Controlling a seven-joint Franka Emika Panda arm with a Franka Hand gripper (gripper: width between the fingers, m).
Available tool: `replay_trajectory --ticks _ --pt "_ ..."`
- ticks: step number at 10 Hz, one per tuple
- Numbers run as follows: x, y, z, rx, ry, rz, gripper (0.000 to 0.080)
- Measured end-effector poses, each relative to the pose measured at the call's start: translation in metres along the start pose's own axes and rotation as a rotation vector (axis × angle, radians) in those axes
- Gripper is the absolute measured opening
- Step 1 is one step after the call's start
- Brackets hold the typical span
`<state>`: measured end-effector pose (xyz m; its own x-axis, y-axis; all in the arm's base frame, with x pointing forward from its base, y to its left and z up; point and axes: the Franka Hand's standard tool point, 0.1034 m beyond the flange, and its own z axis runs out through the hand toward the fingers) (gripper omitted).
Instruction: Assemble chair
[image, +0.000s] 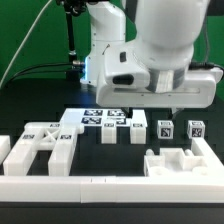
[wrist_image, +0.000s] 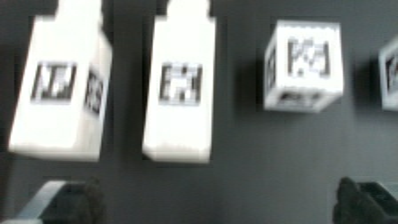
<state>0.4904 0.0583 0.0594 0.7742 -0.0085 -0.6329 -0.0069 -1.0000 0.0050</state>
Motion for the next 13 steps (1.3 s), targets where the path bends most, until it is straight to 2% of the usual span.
replay_trajectory --ticks 2,4,6,8,13 --pt "-0.001 0.002 0.004 -0.006 -0.129 0.002 0.0649" --pt "0.004 0.001 0.010 -0.010 -0.164 0.005 0.0649" --pt "0.002 -0.008 0.031 -0.023 -0.191 -0.003 0.0649" --pt "0.001 -0.008 0.044 -0.029 -0.224 -0.006 0.0649" --pt "0.001 -0.007 0.044 -0.030 -0.232 -0.004 0.0649"
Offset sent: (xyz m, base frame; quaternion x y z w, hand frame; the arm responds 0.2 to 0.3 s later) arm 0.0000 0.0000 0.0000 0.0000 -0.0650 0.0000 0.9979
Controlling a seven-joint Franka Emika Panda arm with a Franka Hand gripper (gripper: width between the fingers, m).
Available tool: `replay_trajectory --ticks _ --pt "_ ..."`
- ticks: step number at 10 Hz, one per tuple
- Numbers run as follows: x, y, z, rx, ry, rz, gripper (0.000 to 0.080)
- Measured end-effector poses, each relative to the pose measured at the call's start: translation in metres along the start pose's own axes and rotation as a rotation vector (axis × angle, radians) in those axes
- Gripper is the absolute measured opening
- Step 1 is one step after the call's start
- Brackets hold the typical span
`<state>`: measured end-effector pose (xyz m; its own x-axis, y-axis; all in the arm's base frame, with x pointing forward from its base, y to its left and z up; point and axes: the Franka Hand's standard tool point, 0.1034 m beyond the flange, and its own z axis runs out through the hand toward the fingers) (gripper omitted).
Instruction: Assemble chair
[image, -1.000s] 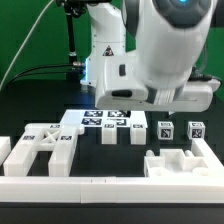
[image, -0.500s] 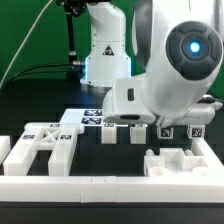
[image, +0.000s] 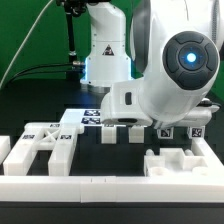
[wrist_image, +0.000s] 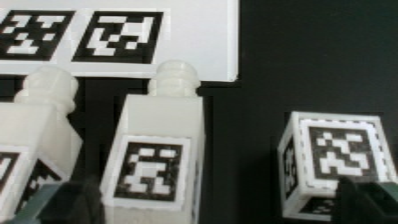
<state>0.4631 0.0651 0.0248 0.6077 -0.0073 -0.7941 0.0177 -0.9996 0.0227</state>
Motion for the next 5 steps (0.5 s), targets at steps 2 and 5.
replay_trajectory --ticks 2,5 --pt "-0.0003 0.0004 -0.0079 0.002 0.009 -0.001 0.0649" --pt "0.0020 0.0082 -0.0100 0.014 0.016 0.003 0.0649"
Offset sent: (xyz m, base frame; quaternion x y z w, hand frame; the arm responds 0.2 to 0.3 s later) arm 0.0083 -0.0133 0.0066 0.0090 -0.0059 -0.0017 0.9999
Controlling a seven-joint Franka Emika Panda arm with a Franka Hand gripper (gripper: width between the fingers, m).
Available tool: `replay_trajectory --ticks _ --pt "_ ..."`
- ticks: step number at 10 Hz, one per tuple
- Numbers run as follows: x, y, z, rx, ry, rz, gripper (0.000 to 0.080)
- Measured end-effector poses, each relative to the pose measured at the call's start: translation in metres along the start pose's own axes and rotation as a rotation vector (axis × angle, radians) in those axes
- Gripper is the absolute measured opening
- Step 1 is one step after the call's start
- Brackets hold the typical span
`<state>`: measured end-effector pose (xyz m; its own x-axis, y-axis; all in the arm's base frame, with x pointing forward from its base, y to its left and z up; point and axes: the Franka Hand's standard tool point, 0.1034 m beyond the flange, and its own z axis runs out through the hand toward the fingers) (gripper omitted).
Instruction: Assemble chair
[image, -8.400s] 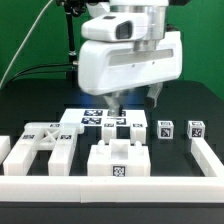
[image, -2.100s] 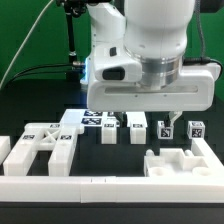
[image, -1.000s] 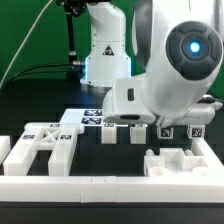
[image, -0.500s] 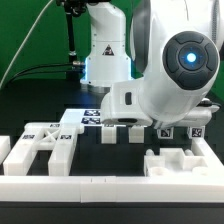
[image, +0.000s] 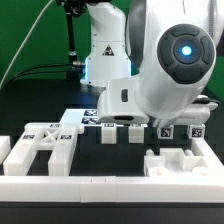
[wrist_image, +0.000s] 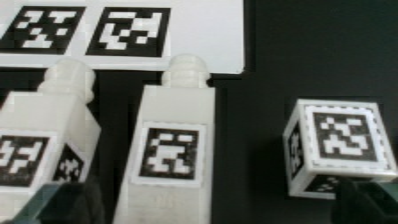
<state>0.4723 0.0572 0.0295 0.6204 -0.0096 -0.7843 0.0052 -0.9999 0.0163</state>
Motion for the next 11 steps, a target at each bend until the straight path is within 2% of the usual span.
replay_trajectory --ticks 6,8,9,10,11 --pt "0.0113 0.0018 0.0102 0.001 0.013 0.005 0.0649" --pt "0.0114 0.0018 0.0105 0.001 0.012 0.005 0.0381" --pt "0.0113 0.0018 0.0104 0.001 0.012 0.005 0.0381" --pt "0.0113 0.0018 0.0104 0.001 0.012 0.005 0.0282" --pt "0.0113 0.0018 0.0104 0.001 0.012 0.005 0.0282"
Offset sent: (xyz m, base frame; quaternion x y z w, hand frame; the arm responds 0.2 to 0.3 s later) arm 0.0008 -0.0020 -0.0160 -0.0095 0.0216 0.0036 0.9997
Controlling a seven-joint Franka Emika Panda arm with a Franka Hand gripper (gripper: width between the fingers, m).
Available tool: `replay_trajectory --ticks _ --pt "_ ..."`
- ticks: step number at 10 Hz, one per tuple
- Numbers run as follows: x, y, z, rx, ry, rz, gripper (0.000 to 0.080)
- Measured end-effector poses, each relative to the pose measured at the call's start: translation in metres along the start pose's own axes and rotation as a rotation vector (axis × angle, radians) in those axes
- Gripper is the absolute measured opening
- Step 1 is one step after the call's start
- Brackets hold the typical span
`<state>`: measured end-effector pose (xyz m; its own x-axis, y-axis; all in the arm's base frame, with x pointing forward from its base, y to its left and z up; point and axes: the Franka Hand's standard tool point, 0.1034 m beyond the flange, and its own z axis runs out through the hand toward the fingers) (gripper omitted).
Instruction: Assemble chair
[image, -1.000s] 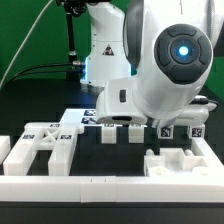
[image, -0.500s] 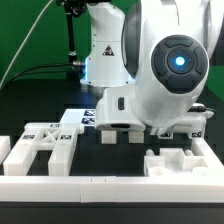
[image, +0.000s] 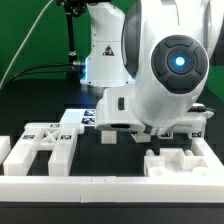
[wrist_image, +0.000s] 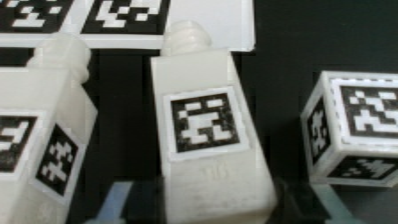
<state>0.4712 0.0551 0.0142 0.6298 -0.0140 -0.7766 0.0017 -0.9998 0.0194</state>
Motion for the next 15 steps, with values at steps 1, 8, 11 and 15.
replay_trajectory --ticks 1,8,11,15 --pt "0.000 0.000 0.000 0.000 0.000 0.000 0.0282" --pt "-0.017 -0.006 -0.053 0.002 0.043 -0.015 0.0282" --pt "-0.039 -0.027 -0.101 -0.003 0.167 -0.024 0.0282" --pt "-0.032 -0.032 -0.109 0.014 0.423 -0.035 0.0282"
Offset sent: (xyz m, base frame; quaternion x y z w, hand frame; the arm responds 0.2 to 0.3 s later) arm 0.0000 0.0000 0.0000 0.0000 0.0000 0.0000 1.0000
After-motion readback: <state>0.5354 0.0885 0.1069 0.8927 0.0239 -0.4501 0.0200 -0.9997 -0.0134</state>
